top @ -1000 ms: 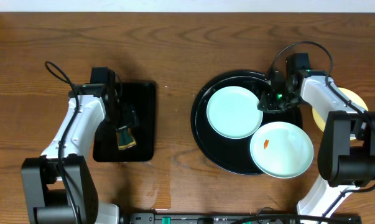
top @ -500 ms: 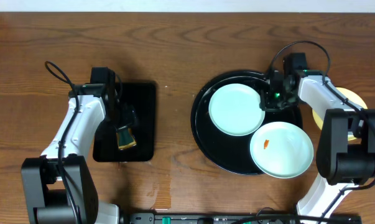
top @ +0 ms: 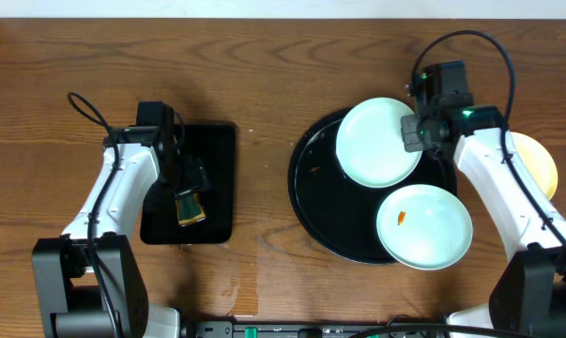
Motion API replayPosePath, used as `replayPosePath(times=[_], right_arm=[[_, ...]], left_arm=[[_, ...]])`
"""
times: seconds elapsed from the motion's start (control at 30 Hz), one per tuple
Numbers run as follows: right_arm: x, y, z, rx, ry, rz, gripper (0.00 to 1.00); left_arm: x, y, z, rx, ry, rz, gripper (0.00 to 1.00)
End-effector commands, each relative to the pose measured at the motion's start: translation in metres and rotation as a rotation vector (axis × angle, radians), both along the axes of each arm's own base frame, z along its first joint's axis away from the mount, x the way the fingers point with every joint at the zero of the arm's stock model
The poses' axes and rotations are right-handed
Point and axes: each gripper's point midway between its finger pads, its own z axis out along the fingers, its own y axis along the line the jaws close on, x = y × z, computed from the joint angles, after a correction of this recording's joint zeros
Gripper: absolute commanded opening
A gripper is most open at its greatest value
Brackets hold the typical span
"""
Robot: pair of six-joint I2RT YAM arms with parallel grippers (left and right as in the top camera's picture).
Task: Clean dirty plates on tray and stack at the side
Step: 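Lift green plate with right gripper and stack it on the yellow plate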
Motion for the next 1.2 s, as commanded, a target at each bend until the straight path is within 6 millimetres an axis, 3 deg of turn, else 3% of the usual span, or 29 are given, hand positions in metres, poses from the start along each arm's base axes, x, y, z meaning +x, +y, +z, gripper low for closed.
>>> replayPosePath(times=[0.0, 0.3, 0.77, 0.97, 1.17], right_arm=[[0.000, -0.006, 0.022, -0.124, -0.062, -0.026, 0.01], [-0.011, 0.002, 0.075, -0.453, -0.222, -0.032, 0.01], [-0.037, 0.049, 0.142, -0.824, -0.461, 0.012, 0.01], [-0.041, 0.063, 0.144, -0.832, -0.480, 0.049, 0.01], [-0.041, 0.063, 0.144, -0.831, -0.480, 0.049, 0.01]], left_arm=[[0.000, 0.001, 0.000, 0.005, 0.002, -0.001, 0.86], [0.000, 0.001, 0.000, 0.005, 0.002, -0.001, 0.86], [-0.001, 0.001, 0.000, 0.005, 0.002, -0.001, 0.86], [0.000, 0.001, 0.000, 0.005, 0.002, -0.001, 0.86], [0.000, 0.001, 0.000, 0.005, 0.002, -0.001, 0.86]])
